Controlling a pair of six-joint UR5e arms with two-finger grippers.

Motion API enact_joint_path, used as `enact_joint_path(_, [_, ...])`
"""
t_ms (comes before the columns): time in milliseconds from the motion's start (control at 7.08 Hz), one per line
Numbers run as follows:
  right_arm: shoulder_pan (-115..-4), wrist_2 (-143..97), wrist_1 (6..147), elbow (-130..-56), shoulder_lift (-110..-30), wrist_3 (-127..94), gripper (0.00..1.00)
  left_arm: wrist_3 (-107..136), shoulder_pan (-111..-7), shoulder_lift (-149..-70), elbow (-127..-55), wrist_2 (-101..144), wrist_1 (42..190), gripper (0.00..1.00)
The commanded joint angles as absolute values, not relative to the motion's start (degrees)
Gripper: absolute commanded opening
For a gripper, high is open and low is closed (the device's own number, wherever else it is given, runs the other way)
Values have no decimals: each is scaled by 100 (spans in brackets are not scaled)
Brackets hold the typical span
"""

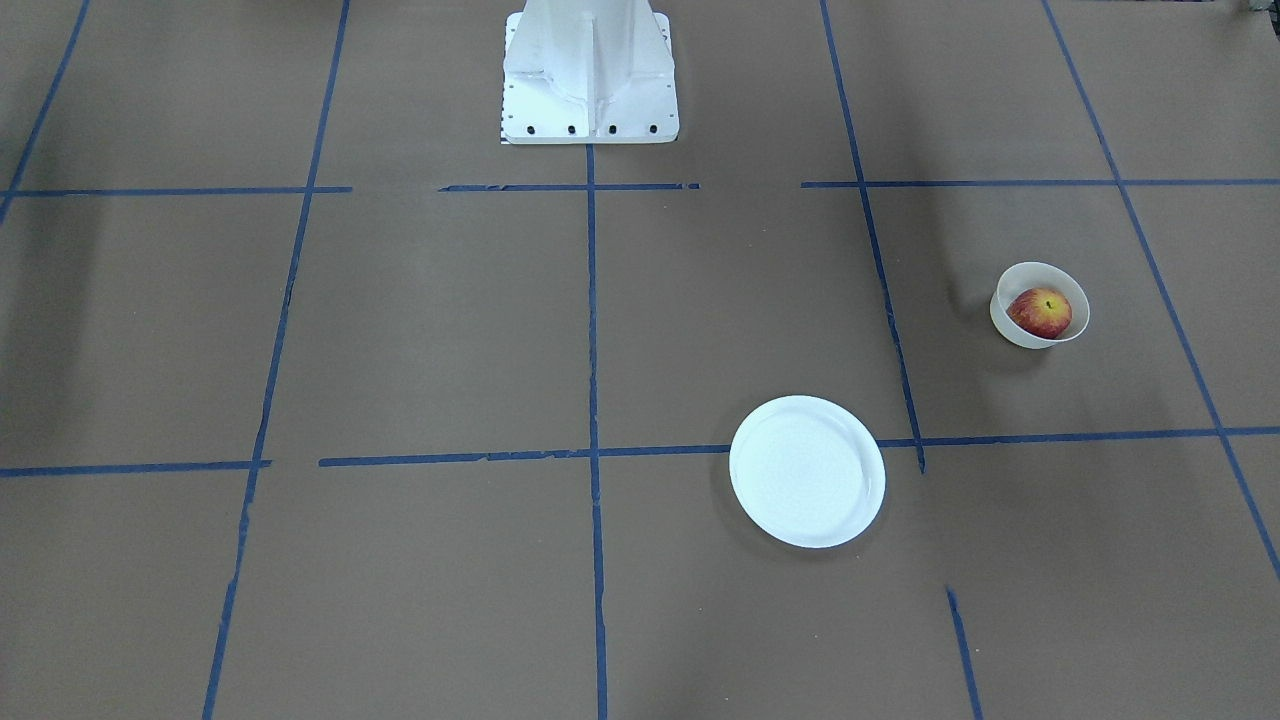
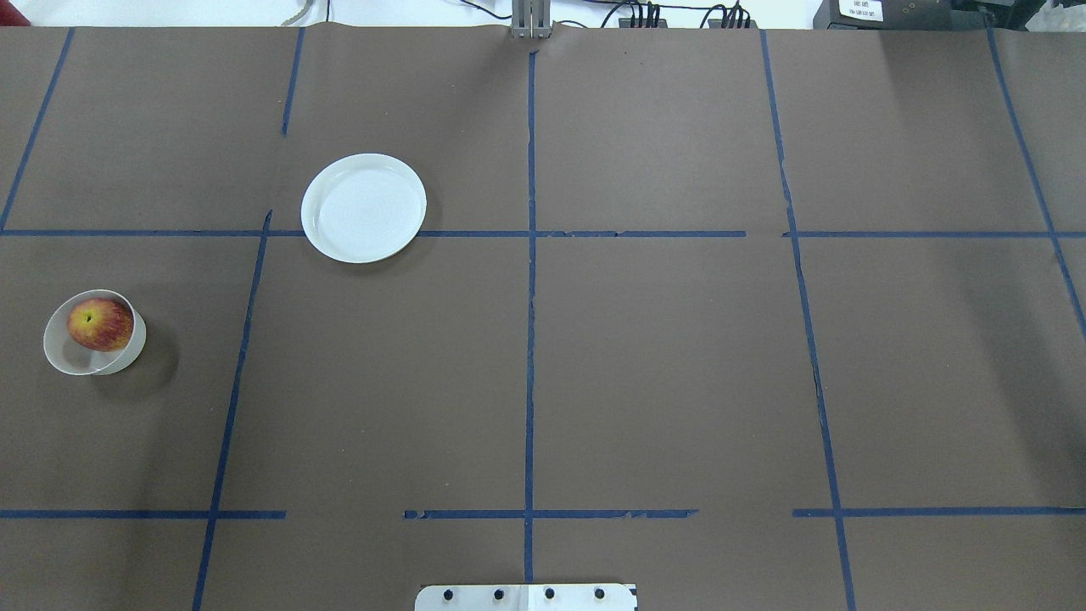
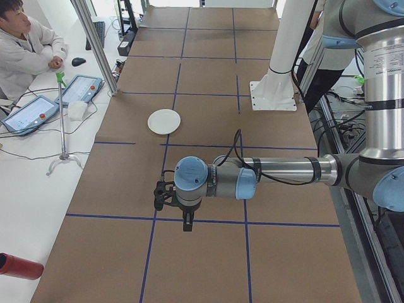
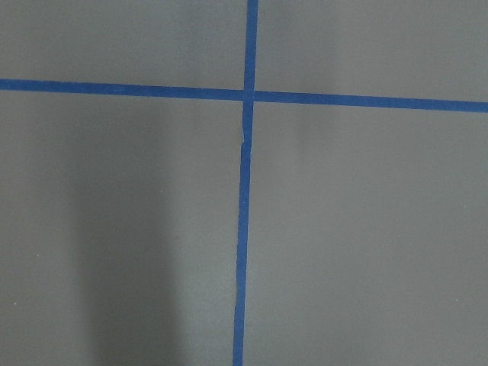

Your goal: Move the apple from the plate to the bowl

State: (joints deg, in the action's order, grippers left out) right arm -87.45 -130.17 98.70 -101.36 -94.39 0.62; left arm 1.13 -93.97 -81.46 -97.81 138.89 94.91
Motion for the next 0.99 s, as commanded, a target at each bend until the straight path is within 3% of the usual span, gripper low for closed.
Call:
enact_joint_path(0, [-8745, -13017, 9870, -10142, -9439, 62, 100, 114, -9404, -8165, -9809, 13896, 9483, 100])
enact_joint_path(847, [-8745, -13017, 9870, -10134, -9439, 62, 100, 88, -9439, -8183, -10010, 13887, 9440, 100])
